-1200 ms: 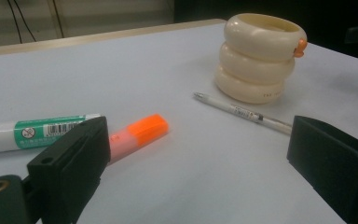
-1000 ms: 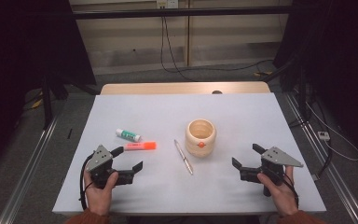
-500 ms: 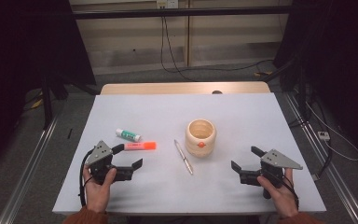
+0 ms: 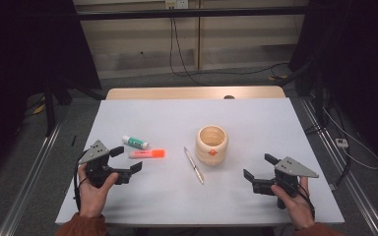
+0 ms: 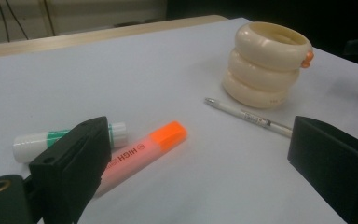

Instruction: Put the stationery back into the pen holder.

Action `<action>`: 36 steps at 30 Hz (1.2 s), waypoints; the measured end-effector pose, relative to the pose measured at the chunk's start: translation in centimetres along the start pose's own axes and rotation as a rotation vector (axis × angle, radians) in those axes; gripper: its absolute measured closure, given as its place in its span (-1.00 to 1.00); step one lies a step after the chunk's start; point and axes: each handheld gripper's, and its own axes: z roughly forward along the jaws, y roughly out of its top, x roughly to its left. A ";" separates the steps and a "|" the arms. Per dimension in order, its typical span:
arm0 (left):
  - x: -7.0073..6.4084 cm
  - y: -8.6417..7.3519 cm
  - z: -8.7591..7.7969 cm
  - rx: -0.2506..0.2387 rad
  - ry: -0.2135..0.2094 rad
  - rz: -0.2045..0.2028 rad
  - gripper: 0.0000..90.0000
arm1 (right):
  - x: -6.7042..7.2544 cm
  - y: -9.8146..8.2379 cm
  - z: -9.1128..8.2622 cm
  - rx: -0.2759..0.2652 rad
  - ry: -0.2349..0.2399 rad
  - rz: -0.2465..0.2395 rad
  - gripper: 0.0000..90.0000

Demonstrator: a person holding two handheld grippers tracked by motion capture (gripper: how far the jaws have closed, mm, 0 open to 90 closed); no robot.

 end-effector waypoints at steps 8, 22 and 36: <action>3.0 1.3 -1.5 0.022 0.014 0.038 -0.89 | -0.1 0.0 0.1 0.000 -0.006 0.005 -0.87; 6.1 2.1 -2.8 0.045 0.062 0.059 -0.88 | -0.1 0.0 0.2 0.004 -0.005 0.003 -0.88; 9.1 2.9 -2.4 0.151 0.062 0.121 -0.87 | -0.1 0.0 0.2 0.007 -0.002 0.000 -0.88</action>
